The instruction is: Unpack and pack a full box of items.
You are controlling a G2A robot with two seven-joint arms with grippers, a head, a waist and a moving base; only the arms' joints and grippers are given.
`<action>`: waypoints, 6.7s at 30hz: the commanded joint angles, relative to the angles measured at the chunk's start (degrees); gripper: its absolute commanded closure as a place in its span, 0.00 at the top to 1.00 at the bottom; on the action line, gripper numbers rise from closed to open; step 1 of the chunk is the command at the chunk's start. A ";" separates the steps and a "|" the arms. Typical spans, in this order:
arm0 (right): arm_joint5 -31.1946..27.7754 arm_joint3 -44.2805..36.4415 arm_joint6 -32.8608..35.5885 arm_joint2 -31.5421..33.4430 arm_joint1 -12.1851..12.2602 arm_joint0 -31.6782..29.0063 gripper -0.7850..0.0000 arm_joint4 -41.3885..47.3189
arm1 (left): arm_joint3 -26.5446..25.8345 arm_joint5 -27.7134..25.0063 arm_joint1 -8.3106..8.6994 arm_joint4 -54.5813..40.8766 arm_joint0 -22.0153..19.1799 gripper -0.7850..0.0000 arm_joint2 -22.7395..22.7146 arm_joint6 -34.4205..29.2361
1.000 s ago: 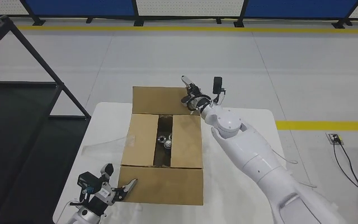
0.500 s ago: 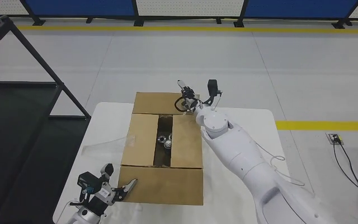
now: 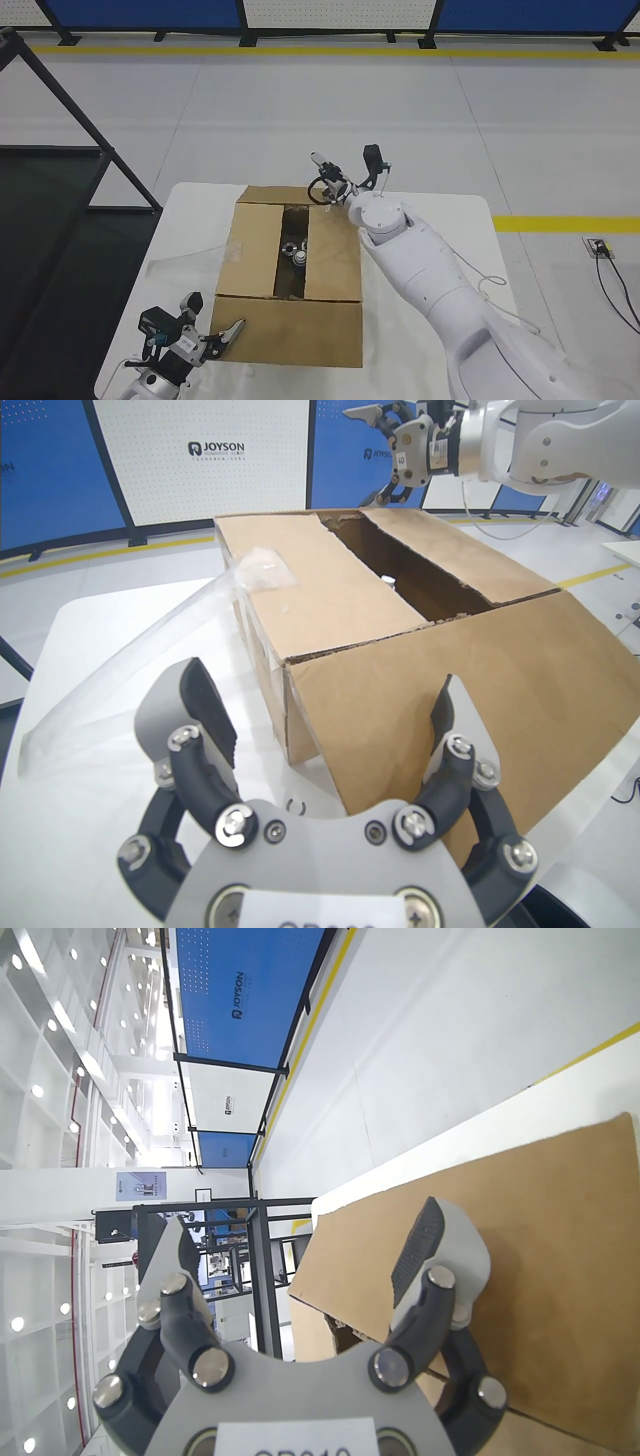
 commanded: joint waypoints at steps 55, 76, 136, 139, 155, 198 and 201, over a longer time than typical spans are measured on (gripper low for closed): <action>-13.55 -9.60 40.16 15.35 6.38 -4.69 1.00 0.26 | 7.81 11.95 -0.77 -8.32 -8.22 1.00 1.23 -7.61; -7.64 -18.63 44.98 13.70 8.01 -8.40 1.00 -9.92 | 5.62 11.98 -0.69 -16.92 -3.30 1.00 -6.95 -2.13; -11.67 -11.84 43.39 13.48 -1.49 -5.88 1.00 -1.59 | 4.50 8.07 -1.13 -21.50 1.06 1.00 -13.25 -0.20; -11.70 -12.80 42.93 13.36 -2.39 -6.27 1.00 -0.11 | 5.14 7.83 -1.16 -22.39 1.19 1.00 -13.87 0.18; -10.81 -15.48 40.02 13.50 -2.69 -8.36 1.00 0.19 | 5.50 9.70 -1.28 -22.59 0.54 1.00 -13.50 -1.12; -7.66 -16.93 38.68 15.17 -5.22 -9.28 1.00 -2.71 | 37.07 29.67 -1.06 17.16 -26.25 1.00 -1.78 13.42; -7.72 -16.50 39.02 15.27 -5.40 -9.02 1.00 -2.84 | 37.49 28.49 -0.79 16.32 -25.95 1.00 -3.13 12.50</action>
